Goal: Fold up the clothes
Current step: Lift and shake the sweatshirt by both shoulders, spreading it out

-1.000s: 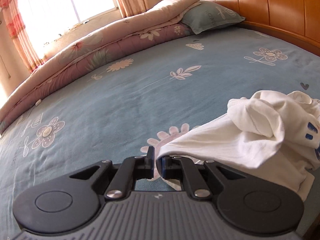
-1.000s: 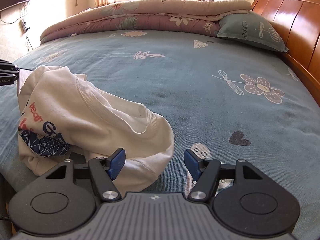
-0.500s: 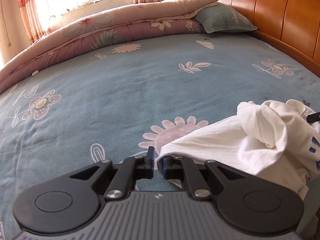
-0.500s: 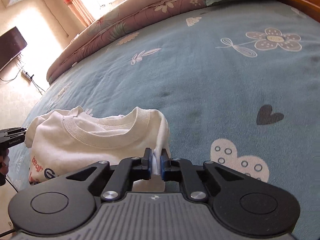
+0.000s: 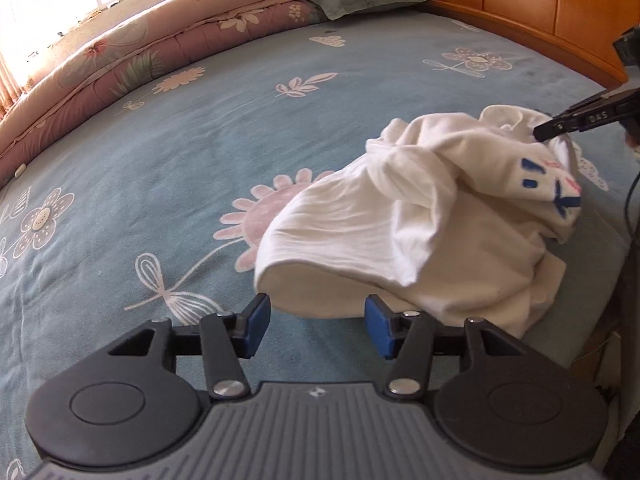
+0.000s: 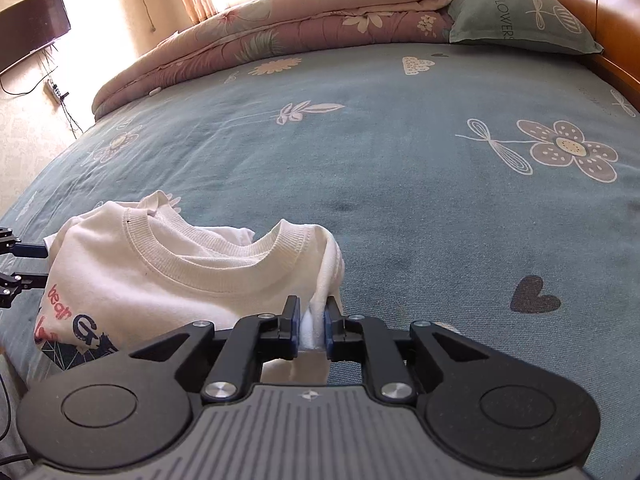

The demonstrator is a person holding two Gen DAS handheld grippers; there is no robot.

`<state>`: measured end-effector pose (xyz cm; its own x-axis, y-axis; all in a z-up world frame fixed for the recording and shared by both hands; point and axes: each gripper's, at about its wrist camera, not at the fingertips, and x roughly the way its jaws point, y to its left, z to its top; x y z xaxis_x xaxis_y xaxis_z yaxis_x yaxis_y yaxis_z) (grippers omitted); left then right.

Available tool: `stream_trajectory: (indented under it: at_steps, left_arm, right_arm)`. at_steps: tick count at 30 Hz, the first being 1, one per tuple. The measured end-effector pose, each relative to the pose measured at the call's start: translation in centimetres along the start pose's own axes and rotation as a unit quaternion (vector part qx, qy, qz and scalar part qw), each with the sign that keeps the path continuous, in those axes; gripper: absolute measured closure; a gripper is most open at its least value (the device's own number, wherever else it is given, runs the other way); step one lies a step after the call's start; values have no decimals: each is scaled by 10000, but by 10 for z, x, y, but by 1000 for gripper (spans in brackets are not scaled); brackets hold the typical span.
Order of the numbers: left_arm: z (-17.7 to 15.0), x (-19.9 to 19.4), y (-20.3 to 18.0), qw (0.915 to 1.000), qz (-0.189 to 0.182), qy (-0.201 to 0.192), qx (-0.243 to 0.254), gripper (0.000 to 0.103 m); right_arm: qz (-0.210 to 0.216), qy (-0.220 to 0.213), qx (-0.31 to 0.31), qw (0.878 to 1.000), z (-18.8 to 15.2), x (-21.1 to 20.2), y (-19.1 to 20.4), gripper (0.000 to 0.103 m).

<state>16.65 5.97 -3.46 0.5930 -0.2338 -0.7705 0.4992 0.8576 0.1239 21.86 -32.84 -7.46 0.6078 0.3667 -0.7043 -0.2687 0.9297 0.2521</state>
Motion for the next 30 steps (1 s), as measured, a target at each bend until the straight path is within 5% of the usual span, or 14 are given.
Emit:
stream_trajectory:
  at_steps: [3,8,11,15,16,19,26,30]
  left_arm:
    - [12,-11,-16,9984,-420,-383,13,35]
    - [39,13,-29,9959,-728,-517,-143,39]
    - [46,34,-23,9931,-981,-346,-549,76]
    - [43,42,-13,9874,-1247,-275,-939,91]
    - [43,40,-11,9875,-1203,-310,-965,94]
    - [44,32,-2,9906,-866,-383,-984,101]
    - [66,17,41,9925,-42,-654,-1030,103]
    - [82,18,66,9900,98,-806,-1152,103]
  right_arm:
    - [38,-12,137,9999,-4,0,-5,84]
    - [86,-75,408,9991,-7,-2,-17,68]
    - [125,-112,618,9979,-8,-2,-28,50]
    - [432,37,969,9944,-8,12,-40,44]
    - [562,88,1051,9928,-8,16,-42,47]
    - [770,126,968,9922,-5,20,-36,89]
    - [231,-298,-46,9993,36,3,-7,91]
    - [-249,-449,-700,9962,65,4,9,93]
